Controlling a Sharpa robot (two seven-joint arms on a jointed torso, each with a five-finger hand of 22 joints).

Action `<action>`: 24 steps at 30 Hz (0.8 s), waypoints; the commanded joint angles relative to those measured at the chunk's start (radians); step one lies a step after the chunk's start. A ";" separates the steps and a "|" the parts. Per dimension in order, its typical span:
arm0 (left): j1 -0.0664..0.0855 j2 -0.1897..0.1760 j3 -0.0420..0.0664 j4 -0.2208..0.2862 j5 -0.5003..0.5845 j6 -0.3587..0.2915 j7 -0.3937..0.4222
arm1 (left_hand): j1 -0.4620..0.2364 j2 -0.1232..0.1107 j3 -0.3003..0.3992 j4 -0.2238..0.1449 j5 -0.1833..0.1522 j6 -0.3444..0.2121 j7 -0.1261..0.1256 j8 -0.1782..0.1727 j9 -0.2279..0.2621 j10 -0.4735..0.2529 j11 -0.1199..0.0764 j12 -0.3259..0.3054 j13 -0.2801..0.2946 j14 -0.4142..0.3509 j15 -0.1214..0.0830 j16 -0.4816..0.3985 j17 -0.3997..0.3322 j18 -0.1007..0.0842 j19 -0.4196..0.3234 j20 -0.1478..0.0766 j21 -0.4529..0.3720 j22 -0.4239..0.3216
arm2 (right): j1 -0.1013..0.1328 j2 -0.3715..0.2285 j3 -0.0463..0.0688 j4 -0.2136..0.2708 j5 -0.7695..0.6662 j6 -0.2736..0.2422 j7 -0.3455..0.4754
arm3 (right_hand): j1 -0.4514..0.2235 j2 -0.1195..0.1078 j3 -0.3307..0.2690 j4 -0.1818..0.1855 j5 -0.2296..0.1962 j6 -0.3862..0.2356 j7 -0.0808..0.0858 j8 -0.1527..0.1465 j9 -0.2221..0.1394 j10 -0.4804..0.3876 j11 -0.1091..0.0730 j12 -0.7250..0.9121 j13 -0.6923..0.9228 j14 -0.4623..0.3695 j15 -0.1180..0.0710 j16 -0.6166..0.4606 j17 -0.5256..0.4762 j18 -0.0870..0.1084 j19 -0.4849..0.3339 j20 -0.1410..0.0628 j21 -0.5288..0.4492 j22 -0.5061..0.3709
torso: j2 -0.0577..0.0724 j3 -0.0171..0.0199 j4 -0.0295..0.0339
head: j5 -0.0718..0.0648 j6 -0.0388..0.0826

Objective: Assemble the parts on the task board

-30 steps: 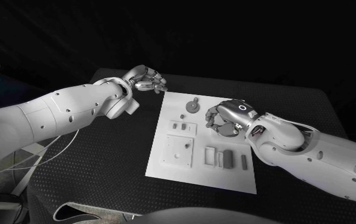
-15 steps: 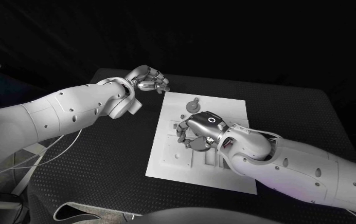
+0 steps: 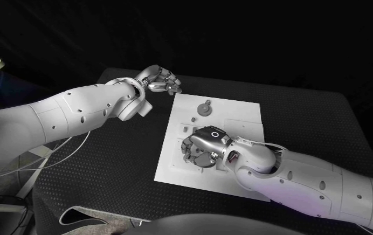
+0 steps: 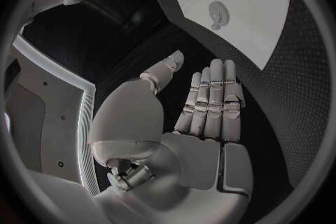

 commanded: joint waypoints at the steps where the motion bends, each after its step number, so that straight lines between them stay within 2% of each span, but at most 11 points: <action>1: 0.002 0.004 0.001 -0.002 0.012 0.013 0.003 | -0.006 0.009 -0.007 0.001 -0.007 0.001 0.002 0.005 -0.002 -0.004 0.004 0.003 -0.001 0.005 0.001 -0.005 0.003 -0.009 0.001 0.003 0.002 -0.001 | -0.002 0.003 0.000 -0.013 -0.011 0.037 0.016 | 0.009 0.006 0.005 0.000 0.003 0.005 0.002 0.000 0.002 0.118 -0.027 0.006 0.002 -0.011 -0.020 0.005 0.001 0.070 -0.001 -0.007 0.004 0.018 | 0.001 0.0007 -0.0018 | 0.002 -0.005; 9: 0.003 0.006 0.001 -0.001 0.012 0.014 0.005 | -0.006 0.009 -0.008 0.000 -0.008 0.000 0.002 0.005 -0.002 -0.004 0.004 0.003 -0.002 0.005 0.001 -0.006 0.004 -0.009 0.001 0.002 0.002 -0.002 | -0.006 0.011 -0.001 -0.028 -0.029 0.034 0.013 | 0.009 0.006 0.005 -0.001 0.003 0.005 0.002 -0.001 0.002 0.119 -0.027 0.006 0.002 -0.012 -0.020 0.005 0.002 0.070 -0.001 -0.007 0.005 0.018 | 0.001 0.0020 -0.0015 | 0.003 -0.009; 24: 0.003 0.005 0.001 0.000 0.012 0.016 0.007 | -0.004 0.009 -0.008 -0.001 -0.009 0.000 0.002 0.005 -0.002 -0.004 0.004 0.004 -0.003 0.005 0.001 -0.007 0.006 -0.009 0.000 0.002 0.002 -0.002 | -0.011 0.021 -0.009 -0.046 -0.043 0.040 0.012 | 0.010 0.006 0.005 -0.001 0.003 0.005 0.001 -0.001 0.003 0.119 -0.027 0.005 0.003 -0.012 -0.020 0.005 0.002 0.070 -0.002 -0.008 0.005 0.018 | 0.000 0.0009 -0.0014 | 0.006 -0.010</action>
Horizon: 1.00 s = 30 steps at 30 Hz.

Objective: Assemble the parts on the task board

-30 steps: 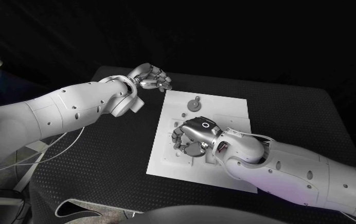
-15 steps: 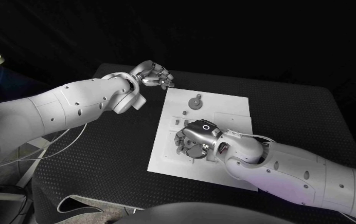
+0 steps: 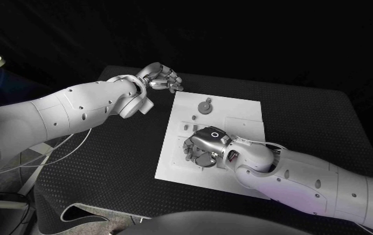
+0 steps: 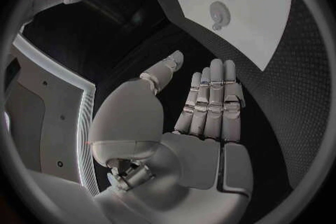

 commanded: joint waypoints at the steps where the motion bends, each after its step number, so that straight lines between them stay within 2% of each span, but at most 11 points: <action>1: 0.002 0.001 0.001 0.003 0.007 0.012 0.008 | 0.000 0.005 -0.004 0.001 -0.005 0.000 0.002 0.005 -0.001 -0.004 0.003 0.004 -0.001 0.005 0.001 -0.005 0.002 -0.009 0.000 0.002 0.002 -0.001 | -0.001 0.001 -0.001 -0.001 -0.020 0.017 0.007 | 0.006 0.002 0.006 0.000 0.005 0.005 0.001 0.002 0.001 0.119 -0.027 0.003 0.002 -0.012 -0.020 0.005 0.002 0.076 -0.002 -0.005 0.005 0.017 | 0.000 -0.0007 0.0002 | 0.001 0.001; 21: 0.004 -0.002 0.001 0.007 0.007 0.011 0.009 | 0.001 0.005 -0.005 -0.001 -0.005 0.000 0.001 0.006 -0.002 -0.004 0.004 0.004 -0.002 0.005 0.001 -0.007 0.004 -0.009 0.000 0.003 0.002 -0.002 | -0.001 0.016 -0.003 -0.004 -0.088 0.043 -0.015 | 0.007 0.000 0.006 0.000 0.004 0.005 0.001 0.002 0.002 0.119 -0.027 0.002 0.002 -0.013 -0.020 0.005 0.002 0.076 -0.003 -0.006 0.006 0.018 | 0.000 0.0001 0.0000 | 0.001 0.000; 30: 0.004 -0.002 0.001 0.007 0.007 0.011 0.009 | 0.002 0.005 -0.005 -0.001 -0.005 0.000 0.001 0.006 -0.002 -0.004 0.004 0.004 -0.002 0.006 0.001 -0.008 0.005 -0.009 0.000 0.003 0.003 -0.002 | -0.002 0.033 -0.017 -0.006 -0.084 0.054 -0.016 | 0.005 -0.001 0.004 0.001 0.005 0.006 0.001 0.001 0.003 0.120 -0.027 0.001 0.003 -0.013 -0.020 0.005 0.003 0.076 -0.004 -0.005 0.007 0.018 | 0.000 0.0001 0.0005 | 0.000 0.000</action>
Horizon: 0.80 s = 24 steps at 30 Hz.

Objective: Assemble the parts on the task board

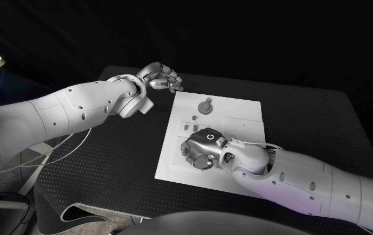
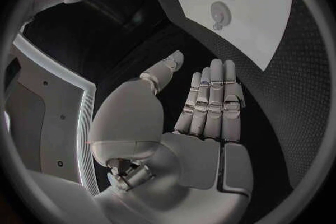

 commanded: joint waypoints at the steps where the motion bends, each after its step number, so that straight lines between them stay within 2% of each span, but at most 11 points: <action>1: 0.002 0.001 0.001 0.003 0.006 0.009 0.008 | 0.002 0.005 -0.005 -0.001 -0.005 0.000 0.001 0.006 -0.001 -0.004 0.004 0.004 -0.001 0.006 0.001 -0.004 0.001 -0.009 0.000 0.003 0.003 -0.002 | -0.003 0.006 -0.006 0.003 -0.015 0.031 0.005 | 0.005 -0.002 0.003 -0.001 0.006 0.006 0.002 0.004 0.001 0.120 -0.027 0.003 -0.002 -0.013 -0.020 0.005 0.001 0.078 0.000 -0.005 0.007 0.018 | 0.000 -0.0001 0.0005 | -0.001 0.000; 11: 0.002 0.002 0.001 0.003 0.006 0.010 0.008 | 0.002 0.005 -0.006 -0.001 -0.005 0.001 0.001 0.006 -0.001 -0.004 0.004 0.004 -0.002 0.006 0.001 -0.005 0.003 -0.009 0.000 0.003 0.003 -0.002 | -0.003 0.015 -0.018 -0.003 -0.022 0.052 -0.001 | 0.004 -0.002 0.002 -0.001 0.006 0.006 0.002 0.004 0.002 0.119 -0.026 0.002 -0.001 -0.014 -0.019 0.005 0.001 0.078 -0.001 -0.004 0.007 0.018 | 0.000 -0.0003 0.0000 | -0.002 0.000; 17: 0.002 0.001 0.001 0.003 0.006 0.009 0.008 | 0.002 0.005 -0.006 -0.002 -0.005 0.001 0.001 0.006 -0.001 -0.004 0.004 0.004 -0.002 0.006 0.001 -0.005 0.003 -0.009 0.000 0.003 0.003 -0.002 | -0.003 0.016 -0.019 -0.012 0.013 0.018 0.005 | -0.003 -0.001 0.000 0.000 0.006 -0.005 0.006 -0.004 0.000 0.108 -0.021 -0.007 -0.003 -0.017 -0.014 0.001 0.001 0.078 -0.007 -0.002 0.005 0.017 | 0.000 -0.0001 -0.0002 | -0.003 0.001; 18: 0.002 0.001 0.001 0.004 0.006 0.009 0.007 | 0.002 0.005 -0.006 -0.001 -0.005 0.001 0.001 0.006 -0.001 -0.004 0.004 0.004 -0.002 0.006 0.001 -0.005 0.004 -0.009 0.000 0.003 0.003 -0.002 | -0.003 0.016 -0.019 -0.012 0.021 0.015 0.006 | -0.004 -0.008 0.000 0.000 0.006 -0.016 0.010 -0.012 -0.002 0.095 -0.017 -0.015 -0.004 -0.021 -0.010 -0.001 0.000 0.078 -0.012 -0.002 0.002 0.017 | 0.000 -0.0001 -0.0004 | -0.002 0.002; 20: 0.002 0.001 0.001 0.004 0.006 0.004 0.009 | 0.002 0.005 -0.006 -0.002 -0.005 0.001 0.001 0.006 -0.001 -0.004 0.004 0.004 -0.002 0.006 0.001 -0.006 0.004 -0.009 0.000 0.003 0.003 -0.002 | -0.003 0.015 -0.019 -0.014 0.035 -0.002 0.012 | -0.009 -0.035 -0.006 0.001 0.006 -0.055 0.025 -0.036 -0.012 0.058 -0.002 -0.036 -0.011 -0.025 0.004 -0.002 0.001 0.078 -0.018 0.000 0.001 0.017 | 0.000 -0.0001 -0.0004 | -0.002 0.002; 21: 0.002 0.000 0.001 0.004 0.006 0.004 0.010 | 0.002 0.004 -0.007 -0.002 -0.005 0.000 0.002 0.006 -0.001 -0.004 0.004 0.004 -0.002 0.006 0.001 -0.006 0.004 -0.009 0.001 0.003 0.003 -0.002 | -0.003 0.014 -0.019 -0.014 0.035 -0.005 0.014 | -0.013 -0.062 -0.013 0.001 0.006 -0.084 0.037 -0.053 -0.020 0.030 0.008 -0.052 -0.017 -0.027 0.015 -0.002 0.001 0.078 -0.020 0.000 0.000 0.017 | 0.000 -0.0001 -0.0006 | -0.003 0.003; 24: 0.002 -0.001 0.001 0.004 0.006 0.003 0.010 | 0.001 0.004 -0.007 -0.001 -0.005 -0.002 0.002 0.005 -0.002 -0.006 0.004 0.003 -0.003 0.006 0.001 -0.007 0.005 -0.009 0.001 0.003 0.003 -0.003 | -0.003 0.012 -0.019 -0.014 0.047 -0.020 0.017 | -0.023 -0.105 -0.024 0.004 0.006 -0.115 0.054 -0.073 -0.030 -0.009 0.028 -0.076 -0.027 -0.033 0.034 -0.002 0.003 0.078 -0.023 0.004 -0.003 0.014 | 0.000 -0.0001 -0.0008 | -0.006 0.007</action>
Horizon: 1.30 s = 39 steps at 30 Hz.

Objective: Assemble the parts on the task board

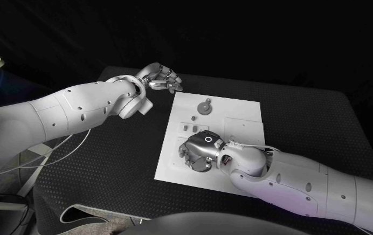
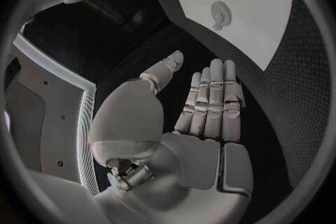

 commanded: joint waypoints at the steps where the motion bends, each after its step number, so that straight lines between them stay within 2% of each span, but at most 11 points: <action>1: 0.002 0.000 0.001 0.003 0.006 0.003 0.010 | 0.001 0.003 -0.007 -0.001 -0.004 -0.002 0.002 0.005 -0.001 -0.006 0.004 0.003 -0.001 0.006 0.001 -0.007 0.001 -0.009 0.001 0.003 0.003 -0.001 | -0.003 -0.002 -0.001 -0.001 0.033 -0.013 0.022 | -0.015 -0.039 -0.009 0.002 -0.003 -0.043 0.033 -0.014 -0.009 -0.017 0.031 -0.018 -0.008 -0.013 0.016 -0.002 0.001 0.079 -0.005 0.005 -0.004 0.014 | 0.000 0.0000 -0.0006 | -0.003 0.003; 9: 0.002 -0.002 0.001 0.003 0.006 0.000 0.012 | 0.002 0.001 -0.007 -0.002 -0.004 -0.005 0.004 0.003 -0.002 -0.008 0.005 0.002 -0.002 0.007 0.002 -0.008 0.003 -0.009 0.001 0.003 0.003 -0.002 | -0.003 -0.012 -0.001 0.001 0.046 -0.039 0.024 | -0.053 -0.096 -0.015 0.015 -0.004 -0.062 0.045 -0.026 -0.020 -0.105 0.063 -0.027 -0.036 -0.031 0.047 -0.006 0.000 0.079 -0.011 0.014 -0.017 0.006 | 0.000 0.0006 -0.0004 | -0.006 0.004; 14: 0.002 -0.002 0.001 0.004 0.006 0.001 0.012 | 0.002 0.000 -0.008 -0.002 -0.004 -0.006 0.004 0.002 -0.002 -0.008 0.005 0.002 -0.002 0.007 0.002 -0.009 0.004 -0.009 0.001 0.003 0.003 -0.002 | -0.003 -0.019 -0.001 0.006 0.047 -0.071 0.028 | -0.057 -0.101 -0.020 0.013 -0.004 -0.065 0.045 -0.027 -0.021 -0.116 0.066 -0.025 -0.040 -0.033 0.051 -0.005 -0.001 0.079 -0.011 0.014 -0.020 0.004 | 0.000 0.0004 -0.0006 | -0.006 0.004; 20: 0.002 -0.004 0.001 0.002 0.006 0.001 0.012 | 0.002 0.000 -0.007 -0.002 -0.004 -0.006 0.004 0.002 -0.002 -0.009 0.005 0.002 -0.003 0.007 0.002 -0.009 0.005 -0.009 0.001 0.003 0.003 -0.002 | -0.003 -0.048 0.001 0.036 0.067 -0.143 0.039 | -0.049 -0.101 -0.018 0.008 -0.004 -0.066 0.045 -0.027 -0.022 -0.114 0.066 -0.021 -0.042 -0.031 0.050 -0.002 0.000 0.079 -0.008 0.012 -0.020 0.004 | 0.000 0.0017 -0.0008 | -0.009 0.007; 24: 0.002 -0.004 0.001 0.000 0.006 0.002 0.012 | 0.002 0.001 -0.007 -0.002 -0.004 -0.006 0.004 0.002 -0.002 -0.009 0.005 0.002 -0.003 0.007 0.002 -0.010 0.005 -0.009 0.001 0.003 0.003 -0.002 | 0.000 -0.074 0.020 0.063 0.089 -0.182 0.050 | -0.044 -0.102 -0.018 0.007 -0.004 -0.069 0.044 -0.028 -0.024 -0.109 0.064 -0.017 -0.042 -0.028 0.049 0.001 0.000 0.079 -0.004 0.011 -0.019 0.004 | 0.000 0.0016 -0.0023 | -0.012 0.013; 29: 0.002 -0.003 0.001 -0.004 0.006 0.003 0.011 | 0.002 0.001 -0.007 -0.002 -0.004 -0.006 0.004 0.002 -0.002 -0.010 0.005 0.002 -0.003 0.007 0.002 -0.010 0.005 -0.009 0.001 0.003 0.003 -0.002 | 0.016 -0.111 0.063 0.099 0.171 -0.190 0.058 | -0.049 -0.100 -0.020 0.013 -0.004 -0.074 0.042 -0.030 -0.026 -0.101 0.062 -0.013 -0.041 -0.023 0.047 0.003 -0.001 0.079 0.000 0.011 -0.019 0.004 | 0.000 0.0025 -0.0030 | -0.019 0.022; 32: 0.002 -0.005 0.001 -0.005 0.006 0.004 0.011 | 0.002 0.001 -0.007 -0.001 -0.004 -0.006 0.004 0.002 -0.002 -0.010 0.005 0.002 -0.003 0.007 0.002 -0.010 0.006 -0.009 0.001 0.003 0.003 -0.002 | 0.035 -0.146 0.092 0.121 0.265 -0.167 0.049 | -0.067 -0.091 -0.024 0.028 -0.004 -0.074 0.048 -0.029 -0.028 -0.082 0.055 -0.003 -0.038 -0.017 0.041 0.005 -0.002 0.079 0.004 0.010 -0.017 0.004 | 0.000 0.0026 -0.0029 | -0.033 0.034; 34: 0.002 -0.005 0.001 -0.005 0.007 0.004 0.011 | 0.002 0.001 -0.007 -0.001 -0.004 -0.006 0.004 0.002 -0.002 -0.010 0.006 0.002 -0.003 0.007 0.002 -0.011 0.006 -0.009 0.001 0.003 0.003 -0.003 | 0.061 -0.175 0.096 0.133 0.344 -0.137 0.040 | -0.083 -0.078 -0.026 0.044 -0.004 -0.072 0.049 -0.027 -0.029 -0.055 0.046 0.011 -0.032 -0.016 0.032 0.005 -0.004 0.079 0.005 0.010 -0.017 0.005 | 0.000 0.0020 -0.0028 | -0.038 0.038; 35: 0.002 -0.005 0.001 -0.005 0.007 0.005 0.010 | 0.002 0.001 -0.008 -0.001 -0.004 -0.006 0.004 0.003 -0.002 -0.010 0.006 0.002 -0.003 0.007 0.002 -0.011 0.006 -0.009 0.001 0.003 0.003 -0.003 | 0.074 -0.192 0.098 0.140 0.393 -0.132 0.034 | -0.098 -0.060 -0.030 0.056 -0.004 -0.064 0.047 -0.022 -0.027 -0.014 0.032 0.033 -0.021 -0.016 0.020 0.004 -0.004 0.079 0.005 0.010 -0.017 0.006 | 0.000 0.0024 -0.0033 | -0.042 0.040; 37: 0.002 -0.007 0.001 -0.005 0.008 0.004 0.009 | 0.000 0.002 -0.008 0.001 -0.004 -0.006 0.004 0.003 -0.003 -0.001 0.003 0.007 -0.001 0.008 0.001 -0.012 0.008 -0.009 0.001 0.003 0.003 -0.003 | 0.101 -0.225 0.099 0.150 0.450 -0.095 0.013 | -0.104 -0.047 -0.031 0.060 -0.004 -0.042 0.037 -0.010 -0.023 0.020 0.019 0.051 -0.011 -0.020 0.006 0.000 -0.006 0.079 0.000 0.011 -0.019 0.006 | 0.000 0.0021 -0.0039 | -0.054 0.048; 39: 0.002 -0.011 0.000 -0.004 0.010 0.001 0.010 | -0.007 0.004 -0.012 0.008 -0.004 -0.007 0.005 0.002 -0.003 0.052 -0.019 0.037 0.015 0.015 -0.003 -0.010 0.014 -0.007 0.008 0.000 0.006 -0.002 | 0.132 -0.257 0.099 0.153 0.515 -0.056 -0.019 | -0.120 -0.020 -0.035 0.068 -0.004 -0.015 0.022 0.006 -0.016 0.061 0.000 0.074 0.002 -0.026 -0.014 -0.010 -0.010 0.079 -0.006 0.012 -0.023 0.005 | 0.000 0.0020 -0.0056 | -0.064 0.055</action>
